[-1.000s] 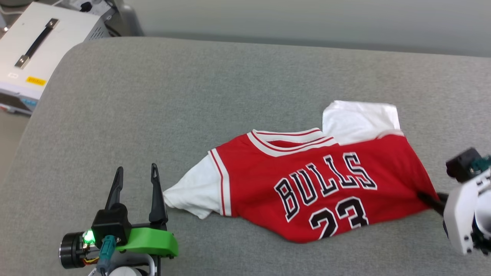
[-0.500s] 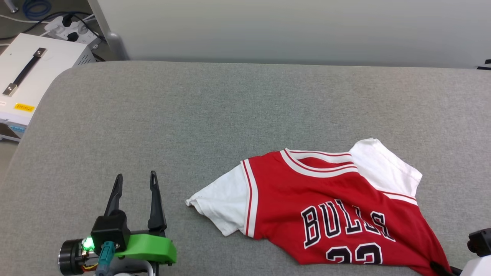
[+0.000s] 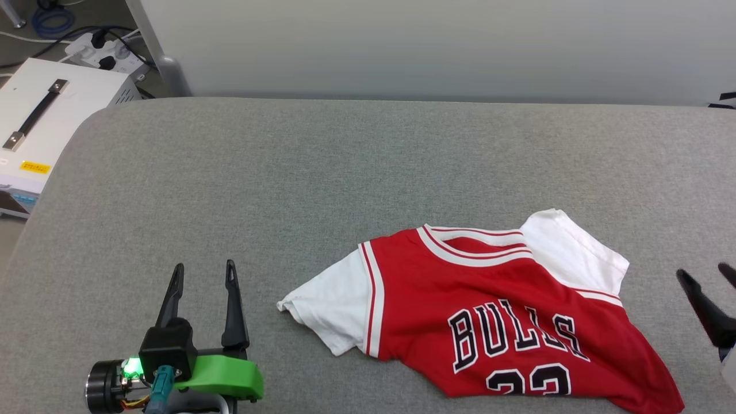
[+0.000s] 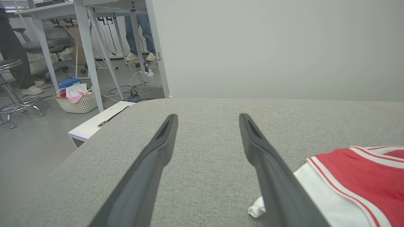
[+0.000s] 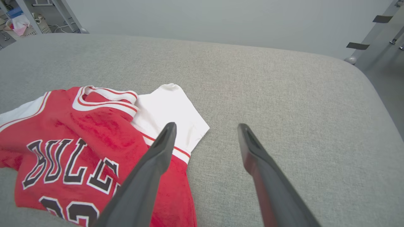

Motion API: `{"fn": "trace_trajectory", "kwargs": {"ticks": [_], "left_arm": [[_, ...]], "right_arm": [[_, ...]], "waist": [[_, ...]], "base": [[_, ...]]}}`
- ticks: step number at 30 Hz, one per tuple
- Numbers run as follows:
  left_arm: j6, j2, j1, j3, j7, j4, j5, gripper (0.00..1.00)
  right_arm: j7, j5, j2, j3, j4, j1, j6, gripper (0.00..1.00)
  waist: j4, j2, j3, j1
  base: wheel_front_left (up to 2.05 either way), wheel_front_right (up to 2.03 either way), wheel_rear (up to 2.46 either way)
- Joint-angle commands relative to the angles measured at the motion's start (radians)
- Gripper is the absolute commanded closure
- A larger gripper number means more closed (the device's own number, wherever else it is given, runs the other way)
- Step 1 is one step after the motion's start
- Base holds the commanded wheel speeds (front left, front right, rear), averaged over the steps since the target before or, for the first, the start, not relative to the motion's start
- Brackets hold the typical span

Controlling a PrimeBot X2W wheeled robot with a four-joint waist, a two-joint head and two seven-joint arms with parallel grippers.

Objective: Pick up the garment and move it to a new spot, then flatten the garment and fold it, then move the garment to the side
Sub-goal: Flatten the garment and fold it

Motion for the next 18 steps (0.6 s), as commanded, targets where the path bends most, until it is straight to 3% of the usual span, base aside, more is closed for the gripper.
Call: {"fn": "trace_trajectory", "kwargs": {"ticks": [1,9,18], "left_arm": [[-0.008,-0.005,0.004,0.001,-0.006,-0.004,0.009,0.00],[-0.014,-0.005,-0.041,-0.013,-0.006,-0.022,0.014,0.00],[-0.017,-0.005,-0.116,-0.041,-0.006,-0.041,0.010,0.00]], "right_arm": [[0.014,-0.015,0.008,-0.019,-0.033,-0.032,-0.001,0.00],[0.198,-0.014,-0.007,-0.048,-0.164,-0.203,-0.001,0.00],[0.500,0.015,-0.135,0.126,-0.100,-0.430,-0.001,0.00]], "waist": [[0.007,-0.0001,0.009,0.0000],[0.057,-0.0001,0.074,0.0000],[0.118,-0.0001,0.187,0.0000]], "base": [[0.00,0.00,0.00],[0.00,0.00,0.00],[0.00,0.00,0.00]]}}
